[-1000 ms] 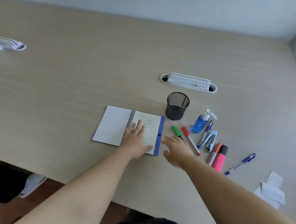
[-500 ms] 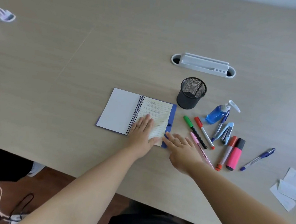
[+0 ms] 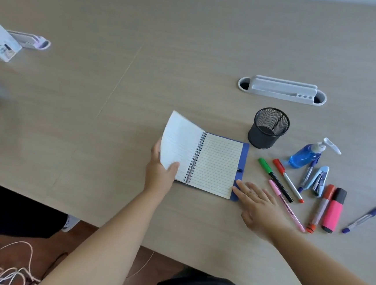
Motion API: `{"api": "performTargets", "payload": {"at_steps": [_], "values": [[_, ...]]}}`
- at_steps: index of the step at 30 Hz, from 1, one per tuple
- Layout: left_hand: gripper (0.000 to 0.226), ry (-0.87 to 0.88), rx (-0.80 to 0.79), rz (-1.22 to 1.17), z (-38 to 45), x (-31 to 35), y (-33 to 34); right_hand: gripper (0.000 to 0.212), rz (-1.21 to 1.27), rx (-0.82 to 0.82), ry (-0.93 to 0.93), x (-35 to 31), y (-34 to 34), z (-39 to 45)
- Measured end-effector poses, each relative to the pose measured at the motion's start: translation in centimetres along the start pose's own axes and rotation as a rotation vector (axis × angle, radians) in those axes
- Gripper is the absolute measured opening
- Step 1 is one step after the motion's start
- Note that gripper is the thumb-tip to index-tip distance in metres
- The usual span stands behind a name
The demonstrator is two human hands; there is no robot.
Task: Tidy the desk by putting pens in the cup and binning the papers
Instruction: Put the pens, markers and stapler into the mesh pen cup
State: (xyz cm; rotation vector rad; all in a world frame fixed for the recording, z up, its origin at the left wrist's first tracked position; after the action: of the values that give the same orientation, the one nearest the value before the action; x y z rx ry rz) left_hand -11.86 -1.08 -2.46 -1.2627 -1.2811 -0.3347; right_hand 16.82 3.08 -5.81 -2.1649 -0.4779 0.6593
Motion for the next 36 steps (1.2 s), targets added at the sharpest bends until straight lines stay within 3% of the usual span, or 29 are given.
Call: {"api": "performTargets", "payload": {"at_steps": [5,8,10,12,14,17,23,29,33,36], "values": [[0.089,-0.132,0.039,0.050,0.8,-3.4,-2.8,0.071,0.002,0.015,0.010,0.3,0.3,0.1],[0.085,-0.047,0.046,0.219,1.6,-3.7,-3.9,0.073,0.033,0.086,0.014,0.3,0.6,0.1],[0.077,0.079,0.097,0.521,2.3,-3.1,-3.6,0.072,0.036,0.098,0.012,0.0,0.7,0.2],[0.064,0.277,0.009,0.732,2.7,-1.8,-1.6,0.072,0.022,0.099,0.021,-0.2,0.6,0.1],[0.055,0.418,-0.235,0.792,2.3,-1.2,1.5,0.073,0.021,0.070,0.043,-0.2,0.7,0.2],[0.055,0.314,-0.425,0.826,1.9,-2.6,3.8,0.073,0.045,0.059,0.039,-0.2,0.6,0.1],[0.063,0.241,-0.384,0.870,1.5,-5.8,1.3,0.071,0.006,0.011,0.051,-0.1,0.8,0.2],[0.079,0.079,-0.238,0.861,1.7,-6.4,-0.7,0.070,0.039,0.051,0.048,-0.5,0.7,-0.1],[0.067,0.233,-0.179,0.767,1.2,-2.3,1.6,0.070,0.075,0.115,0.065,-0.3,0.1,-0.6],[0.051,0.430,-0.234,0.736,0.5,0.9,5.1,0.063,0.266,0.341,0.164,0.8,-2.0,-1.5]]}}
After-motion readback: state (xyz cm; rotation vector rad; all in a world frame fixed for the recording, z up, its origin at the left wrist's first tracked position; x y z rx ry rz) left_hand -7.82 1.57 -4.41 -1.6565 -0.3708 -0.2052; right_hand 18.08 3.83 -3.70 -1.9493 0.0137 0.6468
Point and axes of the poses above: each hand's wrist, its own z-axis towards the middle knuckle, its own y-axis out of the palm, x = y × z, the point moved 4 cm from there along z, towards the middle knuckle, and after that the axes turned 7 degrees about -x, right-handed, at the moved point
